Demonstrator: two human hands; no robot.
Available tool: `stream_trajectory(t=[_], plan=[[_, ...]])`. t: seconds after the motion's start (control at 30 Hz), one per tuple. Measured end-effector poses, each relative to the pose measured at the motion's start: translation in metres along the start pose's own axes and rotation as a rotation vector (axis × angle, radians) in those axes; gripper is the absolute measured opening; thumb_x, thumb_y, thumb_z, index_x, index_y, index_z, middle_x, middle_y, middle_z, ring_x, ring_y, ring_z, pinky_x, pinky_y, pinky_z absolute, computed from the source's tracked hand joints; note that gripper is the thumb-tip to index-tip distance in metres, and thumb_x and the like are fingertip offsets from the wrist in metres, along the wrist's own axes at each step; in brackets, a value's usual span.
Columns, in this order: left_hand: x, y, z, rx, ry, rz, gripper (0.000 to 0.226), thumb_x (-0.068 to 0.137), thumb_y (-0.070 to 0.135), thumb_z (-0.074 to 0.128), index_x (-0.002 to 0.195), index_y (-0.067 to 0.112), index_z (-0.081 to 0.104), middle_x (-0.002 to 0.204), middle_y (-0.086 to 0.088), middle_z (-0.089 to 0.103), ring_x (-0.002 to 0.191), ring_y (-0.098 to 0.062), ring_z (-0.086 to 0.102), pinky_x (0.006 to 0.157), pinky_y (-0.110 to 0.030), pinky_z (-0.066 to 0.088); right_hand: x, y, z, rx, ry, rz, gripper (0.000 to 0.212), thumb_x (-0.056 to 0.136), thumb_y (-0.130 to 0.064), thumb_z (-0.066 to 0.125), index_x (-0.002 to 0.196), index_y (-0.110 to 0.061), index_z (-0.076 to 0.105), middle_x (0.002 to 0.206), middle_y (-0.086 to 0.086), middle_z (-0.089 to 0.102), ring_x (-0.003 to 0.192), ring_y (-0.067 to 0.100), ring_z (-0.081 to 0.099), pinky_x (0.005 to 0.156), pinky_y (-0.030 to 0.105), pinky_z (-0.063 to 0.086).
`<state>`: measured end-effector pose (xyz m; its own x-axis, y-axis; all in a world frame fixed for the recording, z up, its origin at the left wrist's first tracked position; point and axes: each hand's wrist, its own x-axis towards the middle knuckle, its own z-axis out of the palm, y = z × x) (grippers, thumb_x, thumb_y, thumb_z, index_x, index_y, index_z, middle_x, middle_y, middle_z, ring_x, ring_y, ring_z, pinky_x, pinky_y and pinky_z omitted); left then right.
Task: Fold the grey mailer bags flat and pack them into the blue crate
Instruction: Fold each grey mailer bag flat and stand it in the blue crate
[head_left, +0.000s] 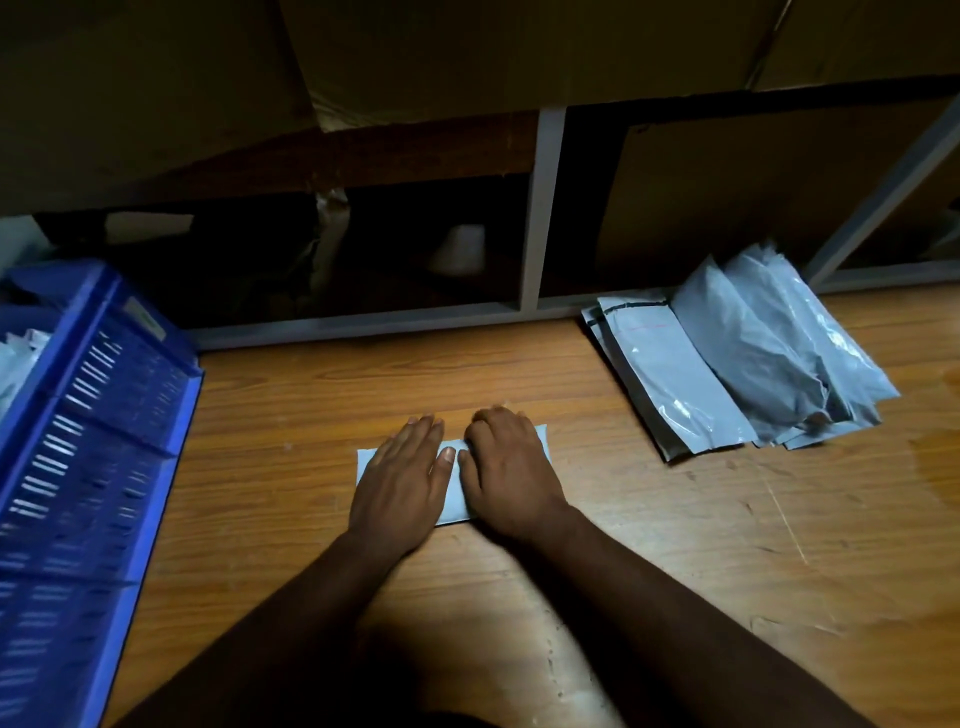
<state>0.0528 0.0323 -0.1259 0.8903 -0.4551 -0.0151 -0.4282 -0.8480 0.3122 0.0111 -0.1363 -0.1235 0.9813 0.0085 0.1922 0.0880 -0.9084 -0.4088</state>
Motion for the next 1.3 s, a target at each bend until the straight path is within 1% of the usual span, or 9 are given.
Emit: stream_trajectory(t=[0.07, 0.13, 0.33, 0.53, 0.67, 0.93, 1.07, 1.2, 1.3], plan=[[-0.001, 0.002, 0.001, 0.015, 0.038, -0.001, 0.071, 0.103, 0.052, 0.01, 0.155, 0.017, 0.043, 0.162, 0.0, 0.038, 0.152, -0.016, 0.03, 0.124, -0.036, 0.024, -0.001, 0.0, 0.005, 0.016, -0.094, 0.024, 0.041, 0.105, -0.035, 0.039, 0.136, -0.012, 0.055, 0.155, 0.01, 0.046, 0.142, 0.032, 0.04, 0.119, 0.057, 0.028], [-0.002, 0.005, 0.002, 0.049, 0.064, 0.011, 0.066, 0.106, 0.047, 0.013, 0.154, 0.014, 0.045, 0.16, -0.003, 0.042, 0.151, -0.018, 0.033, 0.124, -0.04, 0.027, -0.001, 0.0, 0.005, -0.038, -0.111, 0.021, 0.049, 0.107, -0.04, 0.032, 0.148, -0.018, 0.048, 0.164, 0.005, 0.037, 0.15, 0.03, 0.031, 0.123, 0.054, 0.022], [0.001, 0.007, 0.009, 0.127, 0.103, 0.026, 0.061, 0.109, 0.039, 0.015, 0.151, 0.009, 0.047, 0.158, -0.008, 0.046, 0.152, -0.023, 0.033, 0.123, -0.045, 0.029, 0.001, -0.002, 0.012, -0.141, -0.131, 0.06, 0.051, 0.108, -0.038, 0.032, 0.153, -0.019, 0.048, 0.165, 0.006, 0.036, 0.154, 0.033, 0.025, 0.125, 0.054, 0.017], [0.002, 0.002, 0.022, 0.137, 0.241, 0.076, 0.048, 0.11, 0.027, 0.033, 0.147, 0.003, 0.053, 0.155, -0.012, 0.048, 0.15, -0.028, 0.036, 0.122, -0.046, 0.031, 0.002, -0.003, 0.019, -0.205, -0.173, 0.059, 0.053, 0.11, -0.039, 0.025, 0.156, -0.02, 0.041, 0.169, 0.005, 0.027, 0.157, 0.034, 0.017, 0.126, 0.054, 0.011], [0.006, 0.001, 0.025, 0.134, 0.226, 0.073, 0.048, 0.109, 0.027, 0.033, 0.148, 0.004, 0.051, 0.157, -0.012, 0.045, 0.15, -0.028, 0.035, 0.123, -0.045, 0.03, 0.004, -0.003, 0.021, -0.212, -0.189, 0.066, 0.053, 0.11, -0.039, 0.024, 0.158, -0.021, 0.039, 0.17, 0.004, 0.025, 0.158, 0.033, 0.014, 0.126, 0.054, 0.011], [0.006, 0.002, 0.019, 0.053, 0.116, 0.017, 0.055, 0.108, 0.035, 0.027, 0.15, 0.009, 0.05, 0.16, -0.006, 0.041, 0.152, -0.022, 0.032, 0.121, -0.042, 0.033, 0.006, -0.006, 0.018, -0.153, -0.211, 0.099, 0.055, 0.109, -0.04, 0.021, 0.156, -0.023, 0.043, 0.168, 0.002, 0.031, 0.156, 0.031, 0.02, 0.126, 0.052, 0.015], [0.008, 0.002, -0.003, -0.2, 0.07, -0.107, 0.061, 0.105, 0.048, 0.023, 0.155, 0.019, 0.043, 0.164, 0.006, 0.034, 0.152, -0.009, 0.026, 0.123, -0.029, 0.023, 0.015, -0.005, 0.004, -0.072, -0.246, 0.099, 0.061, 0.104, -0.046, 0.015, 0.151, -0.024, 0.047, 0.165, 0.001, 0.035, 0.155, 0.03, 0.024, 0.124, 0.053, 0.019], [0.003, -0.009, -0.006, -0.006, 0.035, -0.05, 0.075, 0.101, 0.05, 0.002, 0.157, 0.015, 0.037, 0.166, 0.0, 0.031, 0.155, -0.013, 0.022, 0.127, -0.032, 0.01, 0.018, -0.015, 0.014, -0.128, -0.19, 0.021, 0.053, 0.105, -0.039, 0.028, 0.142, -0.016, 0.059, 0.155, 0.007, 0.051, 0.147, 0.033, 0.04, 0.121, 0.056, 0.027], [0.001, -0.009, 0.001, 0.053, 0.026, -0.054, 0.074, 0.102, 0.046, 0.003, 0.155, 0.01, 0.041, 0.165, -0.005, 0.032, 0.154, -0.019, 0.026, 0.127, -0.038, 0.016, 0.016, -0.018, 0.027, -0.141, -0.177, 0.019, 0.049, 0.106, -0.037, 0.035, 0.143, -0.016, 0.059, 0.156, 0.007, 0.05, 0.148, 0.034, 0.039, 0.121, 0.058, 0.025]])
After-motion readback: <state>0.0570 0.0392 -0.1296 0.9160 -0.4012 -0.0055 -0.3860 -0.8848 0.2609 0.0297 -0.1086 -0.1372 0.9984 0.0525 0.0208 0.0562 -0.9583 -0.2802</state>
